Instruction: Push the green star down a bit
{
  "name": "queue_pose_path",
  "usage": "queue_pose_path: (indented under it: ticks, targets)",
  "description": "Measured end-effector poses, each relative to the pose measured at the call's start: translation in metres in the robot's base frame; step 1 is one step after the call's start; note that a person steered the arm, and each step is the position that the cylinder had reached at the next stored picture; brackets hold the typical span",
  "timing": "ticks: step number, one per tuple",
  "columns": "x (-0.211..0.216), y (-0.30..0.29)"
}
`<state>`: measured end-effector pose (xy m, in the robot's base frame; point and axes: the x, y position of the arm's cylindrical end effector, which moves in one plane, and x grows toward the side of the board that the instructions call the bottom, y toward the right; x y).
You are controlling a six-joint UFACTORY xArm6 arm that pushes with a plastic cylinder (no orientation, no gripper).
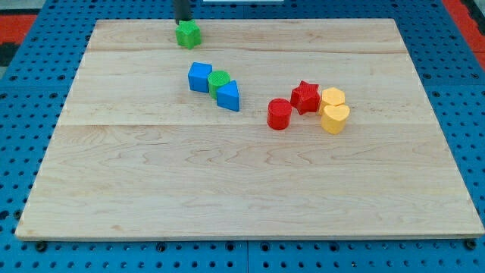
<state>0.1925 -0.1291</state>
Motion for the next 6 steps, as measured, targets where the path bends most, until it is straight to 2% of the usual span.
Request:
queue_pose_path:
  ticks: [1, 2, 3, 4, 5, 6]
  targets:
    - [0.035, 0.007]
    - [0.077, 0.055]
    - [0.067, 0.062]
    - [0.064, 0.095]
    - [0.067, 0.097]
    - [0.046, 0.096]
